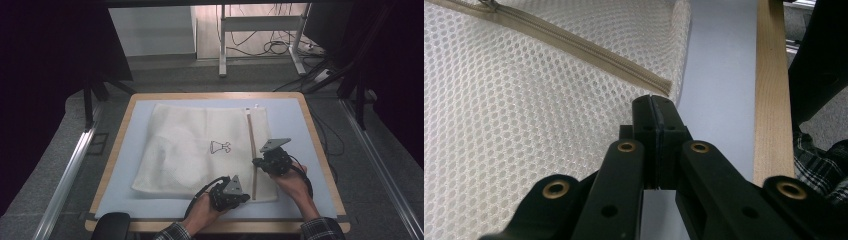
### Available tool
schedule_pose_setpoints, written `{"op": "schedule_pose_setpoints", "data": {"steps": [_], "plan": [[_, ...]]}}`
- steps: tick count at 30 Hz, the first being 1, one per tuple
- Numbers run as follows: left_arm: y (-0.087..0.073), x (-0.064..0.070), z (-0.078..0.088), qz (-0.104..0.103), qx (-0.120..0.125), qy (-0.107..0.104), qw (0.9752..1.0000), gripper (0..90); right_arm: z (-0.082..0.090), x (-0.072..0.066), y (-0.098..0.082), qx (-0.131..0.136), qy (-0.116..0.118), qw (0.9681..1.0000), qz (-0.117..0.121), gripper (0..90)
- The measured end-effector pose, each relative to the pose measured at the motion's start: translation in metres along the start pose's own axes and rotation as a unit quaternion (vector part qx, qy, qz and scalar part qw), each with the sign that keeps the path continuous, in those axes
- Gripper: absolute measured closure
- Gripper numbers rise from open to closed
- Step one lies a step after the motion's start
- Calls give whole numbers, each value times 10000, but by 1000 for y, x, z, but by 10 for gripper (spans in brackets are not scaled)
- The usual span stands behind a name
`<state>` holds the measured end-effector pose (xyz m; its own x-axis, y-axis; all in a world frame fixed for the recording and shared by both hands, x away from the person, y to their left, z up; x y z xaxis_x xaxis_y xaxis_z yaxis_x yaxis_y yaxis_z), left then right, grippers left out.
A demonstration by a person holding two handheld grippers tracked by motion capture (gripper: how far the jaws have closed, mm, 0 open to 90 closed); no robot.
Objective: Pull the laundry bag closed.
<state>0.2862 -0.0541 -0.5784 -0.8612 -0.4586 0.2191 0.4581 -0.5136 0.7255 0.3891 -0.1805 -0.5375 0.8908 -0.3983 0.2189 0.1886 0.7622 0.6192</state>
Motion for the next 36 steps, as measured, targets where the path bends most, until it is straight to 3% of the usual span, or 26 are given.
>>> {"op": "schedule_pose_setpoints", "data": {"steps": [36], "plan": [[0,0,0,-1,-1,-3,10000,899,-16,28,10,16,-153,9999,-21,863]]}}
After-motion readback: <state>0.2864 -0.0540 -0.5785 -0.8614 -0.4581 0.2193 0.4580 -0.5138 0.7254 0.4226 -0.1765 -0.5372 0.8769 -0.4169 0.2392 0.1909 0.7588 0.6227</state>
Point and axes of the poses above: each handheld gripper's, and its own axes: z roughly backward along the jaws, y roughly out of its top, x roughly to its right, the point moved 6 cm from there along -z, roughly forward along the jaws, and after that the axes turned 15 degrees about z, right-handed, at the moved point
